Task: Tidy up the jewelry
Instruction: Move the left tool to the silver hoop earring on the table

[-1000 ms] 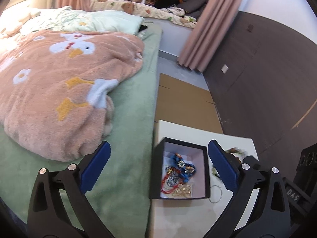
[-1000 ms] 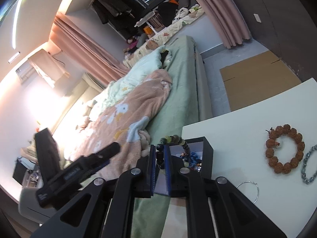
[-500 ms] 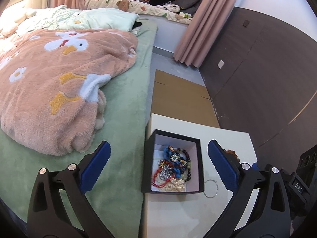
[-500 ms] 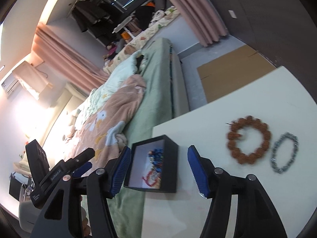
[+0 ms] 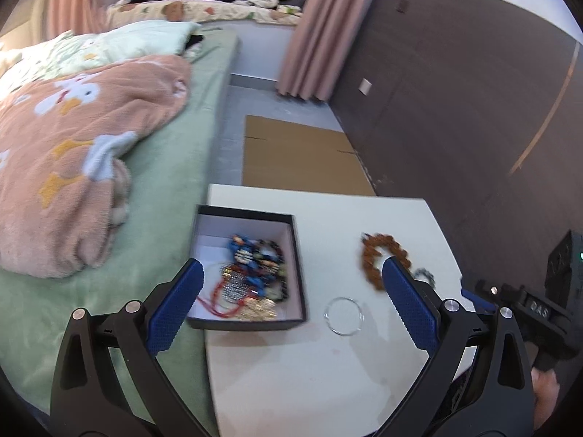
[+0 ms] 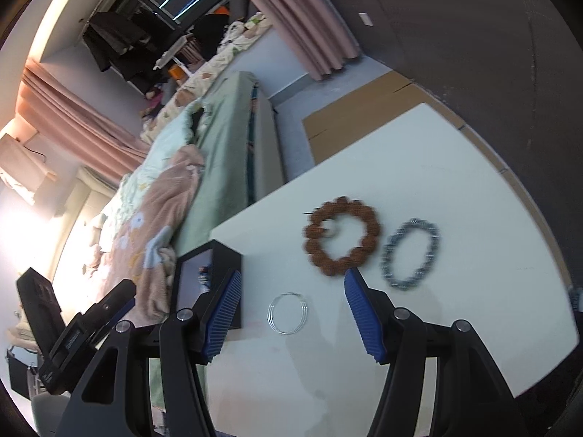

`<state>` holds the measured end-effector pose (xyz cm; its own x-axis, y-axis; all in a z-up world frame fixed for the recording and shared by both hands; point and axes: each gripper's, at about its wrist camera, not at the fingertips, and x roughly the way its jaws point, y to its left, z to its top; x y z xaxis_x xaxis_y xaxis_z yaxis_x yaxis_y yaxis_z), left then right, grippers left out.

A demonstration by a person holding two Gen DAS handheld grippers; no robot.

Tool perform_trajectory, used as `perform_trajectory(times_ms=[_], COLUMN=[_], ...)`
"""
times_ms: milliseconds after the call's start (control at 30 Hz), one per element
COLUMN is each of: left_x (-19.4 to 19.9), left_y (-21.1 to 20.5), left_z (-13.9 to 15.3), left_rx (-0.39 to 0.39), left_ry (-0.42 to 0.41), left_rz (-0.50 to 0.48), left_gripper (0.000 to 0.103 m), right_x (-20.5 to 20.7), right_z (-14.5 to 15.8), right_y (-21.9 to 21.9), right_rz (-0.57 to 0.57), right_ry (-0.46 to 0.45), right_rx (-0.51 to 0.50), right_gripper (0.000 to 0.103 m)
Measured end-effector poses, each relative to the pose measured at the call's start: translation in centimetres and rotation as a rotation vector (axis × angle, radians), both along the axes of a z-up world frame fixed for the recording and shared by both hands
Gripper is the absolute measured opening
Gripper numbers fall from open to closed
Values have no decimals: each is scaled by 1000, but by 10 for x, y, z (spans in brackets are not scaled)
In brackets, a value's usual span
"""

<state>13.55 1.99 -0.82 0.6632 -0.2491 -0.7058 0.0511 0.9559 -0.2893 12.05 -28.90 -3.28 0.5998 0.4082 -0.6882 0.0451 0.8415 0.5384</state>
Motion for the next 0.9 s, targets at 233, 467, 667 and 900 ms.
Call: perform_trajectory(times_ms=[233,467,667,900], left_x=[-4,7,15,30], left_y=[-40,-69,-94,-108], left_z=[-7,-30,-52,-85], left_rx=[-16,-37,-32,-34], left_ry=[13,81,147,242], left_rz=[-73,-84,-103,-88], left_gripper=[87,50,40,33], right_x=[-6,-10,-8,-7], right_z=[-6,-14,-16,-17], right_y=[-31,-57,-76,-93], right_rz=[-31,-57,-77,-92], right_ry=[32,63,72,74], right_rx=[-10,-22,-16,-1], right_gripper=[58,54,54,54])
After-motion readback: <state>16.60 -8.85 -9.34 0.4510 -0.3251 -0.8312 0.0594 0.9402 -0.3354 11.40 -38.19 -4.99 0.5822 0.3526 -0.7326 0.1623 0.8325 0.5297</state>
